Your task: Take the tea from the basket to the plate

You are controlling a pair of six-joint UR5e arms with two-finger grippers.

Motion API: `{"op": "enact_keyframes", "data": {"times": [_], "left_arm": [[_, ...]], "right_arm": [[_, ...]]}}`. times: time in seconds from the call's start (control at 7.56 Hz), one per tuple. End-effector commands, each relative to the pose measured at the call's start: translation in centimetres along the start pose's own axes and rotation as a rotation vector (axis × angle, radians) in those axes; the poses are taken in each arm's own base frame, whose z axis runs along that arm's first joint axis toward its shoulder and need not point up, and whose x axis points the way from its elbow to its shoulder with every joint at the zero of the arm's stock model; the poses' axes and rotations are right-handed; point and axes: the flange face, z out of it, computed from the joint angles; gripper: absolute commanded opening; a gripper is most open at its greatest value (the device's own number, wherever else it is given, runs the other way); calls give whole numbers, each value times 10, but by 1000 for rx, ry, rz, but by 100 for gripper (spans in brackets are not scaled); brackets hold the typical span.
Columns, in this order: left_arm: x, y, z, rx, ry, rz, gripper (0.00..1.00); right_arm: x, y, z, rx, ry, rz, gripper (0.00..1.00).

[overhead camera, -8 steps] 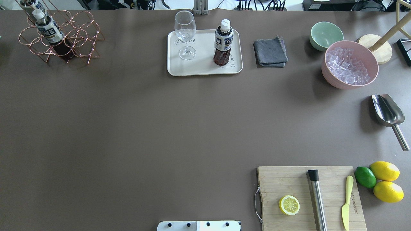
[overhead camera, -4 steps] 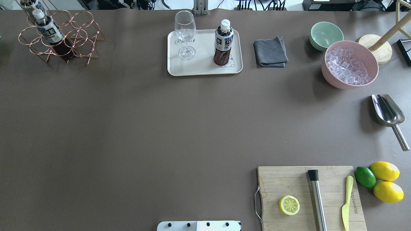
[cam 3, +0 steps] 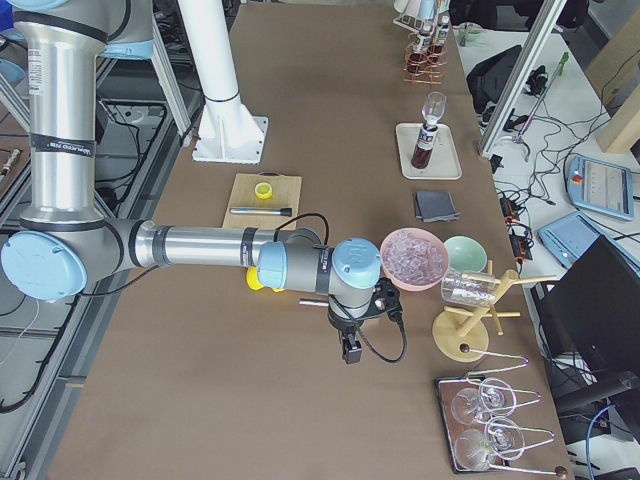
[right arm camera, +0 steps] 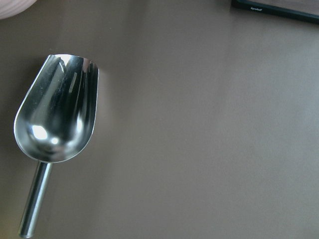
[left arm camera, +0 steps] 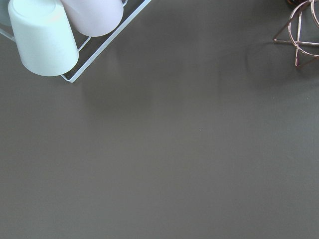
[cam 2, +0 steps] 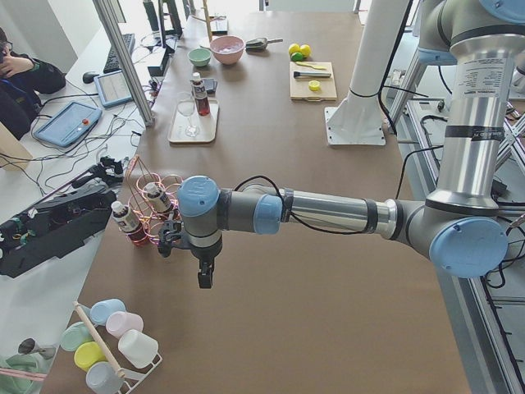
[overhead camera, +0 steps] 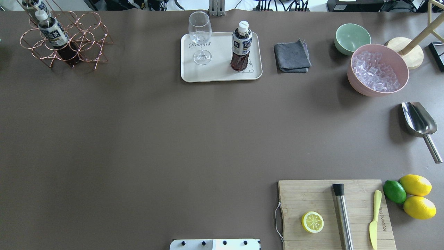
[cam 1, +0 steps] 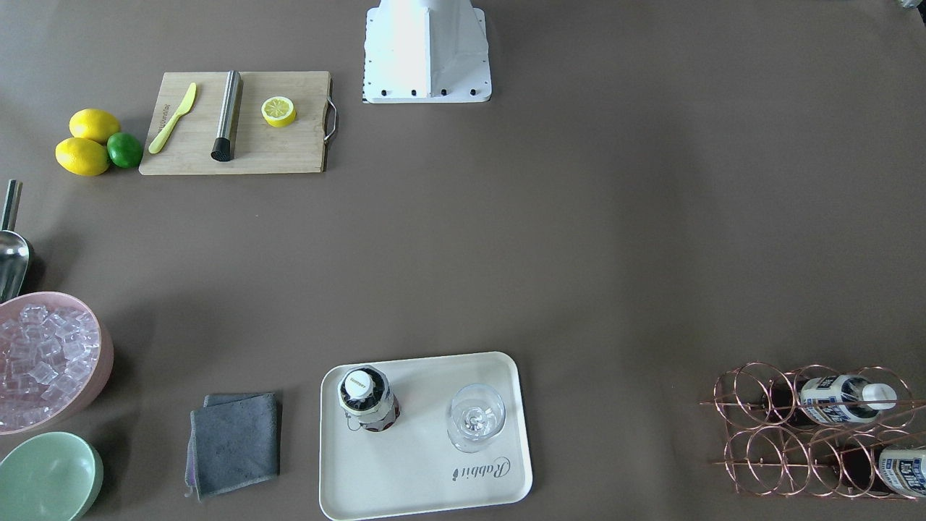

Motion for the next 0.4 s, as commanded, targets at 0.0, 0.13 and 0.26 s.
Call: {"op": "enact_keyframes", "data": {"times": [0.0, 0.13, 0.26], "left_arm": [[3, -1, 2, 1, 3, 8, 98], [5, -1, 4, -5, 3, 12, 98], [5, -1, 4, -5, 5, 12, 98]], "right_arm": [[0, -1, 0, 0, 2, -4, 100], [0, -1, -1, 1, 2, -5, 100], [-1, -2, -1, 1, 0, -4, 100]]}}
